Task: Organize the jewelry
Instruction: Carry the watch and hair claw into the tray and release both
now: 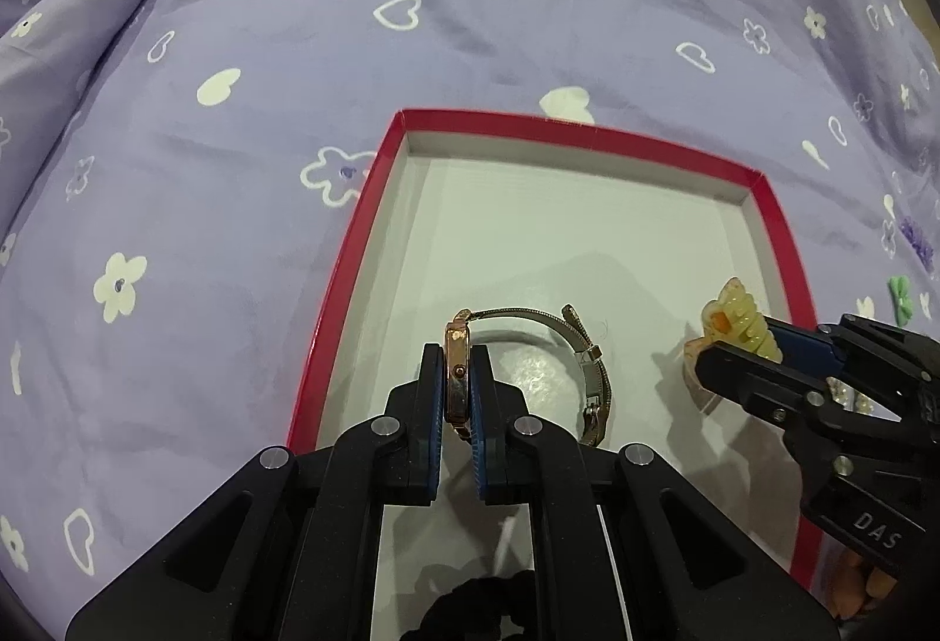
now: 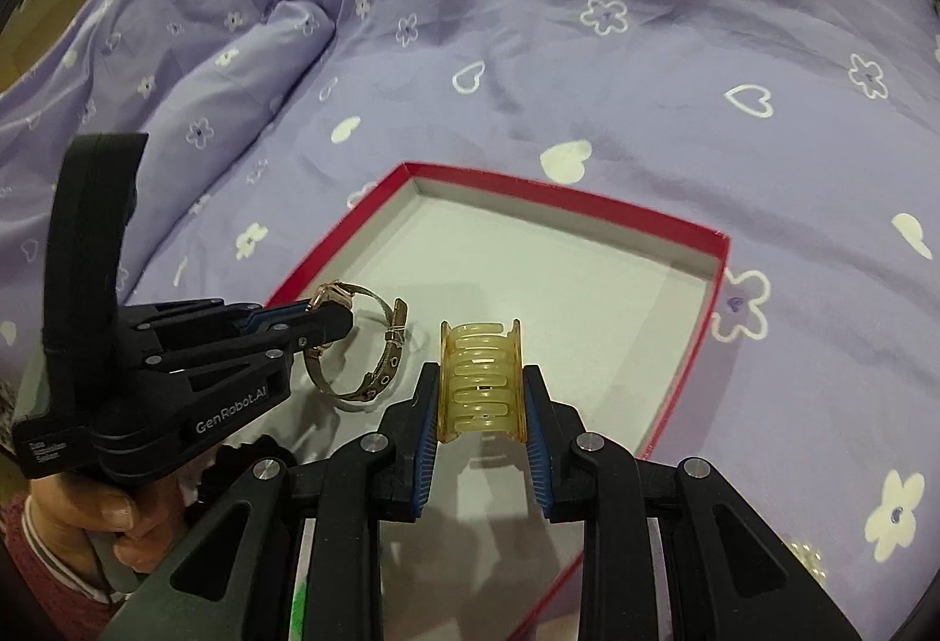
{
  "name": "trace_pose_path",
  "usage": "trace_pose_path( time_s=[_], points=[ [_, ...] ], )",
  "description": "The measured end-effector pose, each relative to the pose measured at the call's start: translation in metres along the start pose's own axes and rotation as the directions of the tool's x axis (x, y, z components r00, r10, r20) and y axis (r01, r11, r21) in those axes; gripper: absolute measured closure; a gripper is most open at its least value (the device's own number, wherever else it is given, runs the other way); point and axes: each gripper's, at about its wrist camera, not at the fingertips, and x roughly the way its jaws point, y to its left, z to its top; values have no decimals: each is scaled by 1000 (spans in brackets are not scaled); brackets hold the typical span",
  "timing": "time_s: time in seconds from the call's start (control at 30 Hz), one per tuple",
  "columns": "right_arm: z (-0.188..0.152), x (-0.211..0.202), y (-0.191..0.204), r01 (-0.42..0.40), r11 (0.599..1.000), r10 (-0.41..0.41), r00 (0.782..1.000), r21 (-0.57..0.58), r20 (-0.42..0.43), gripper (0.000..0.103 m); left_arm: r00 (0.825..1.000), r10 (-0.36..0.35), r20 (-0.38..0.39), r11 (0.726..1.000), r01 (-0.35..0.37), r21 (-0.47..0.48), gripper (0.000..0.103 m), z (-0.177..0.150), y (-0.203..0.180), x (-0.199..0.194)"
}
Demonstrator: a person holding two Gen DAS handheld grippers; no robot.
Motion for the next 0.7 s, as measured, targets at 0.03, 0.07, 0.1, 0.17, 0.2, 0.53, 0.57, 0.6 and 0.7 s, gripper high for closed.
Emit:
trace_pose_path(
  time_s=[0.03,0.07,0.1,0.17,0.2,0.53,0.57,0.6,0.7],
  points=[
    [-1,2,-1,3,1000,-3,1000,-1,-7,77,1000,0,-5,1000,0,-1,96,0,0,1],
    [-2,3,-1,8,1000,-8,1000,-5,-13,77,1000,0,-6,1000,0,-2,96,0,0,1],
    [-2,3,0,12,1000,-12,1000,-11,-11,77,1000,3,-8,1000,-3,-1,95,0,0,2],
    [-2,3,0,16,1000,-17,1000,-22,-11,77,1000,13,-8,1000,-13,4,95,0,-1,2],
    [-2,3,0,18,1000,-18,1000,-24,-12,77,1000,15,-9,1000,-15,5,95,1,-2,3],
    [0,4,0,17,999,-17,1000,-30,-14,75,999,36,14,999,-37,22,63,1,-4,-10],
    [0,3,0,13,999,-13,1000,-31,-13,75,999,37,17,999,-37,22,62,0,-3,-13],
    [0,2,0,12,999,-13,1000,-30,-13,74,999,37,20,999,-38,22,61,0,-3,-15],
    [-1,-3,-1,11,1000,-11,1000,-24,-6,68,999,42,28,999,-42,15,60,-2,-1,-22]
  ],
)
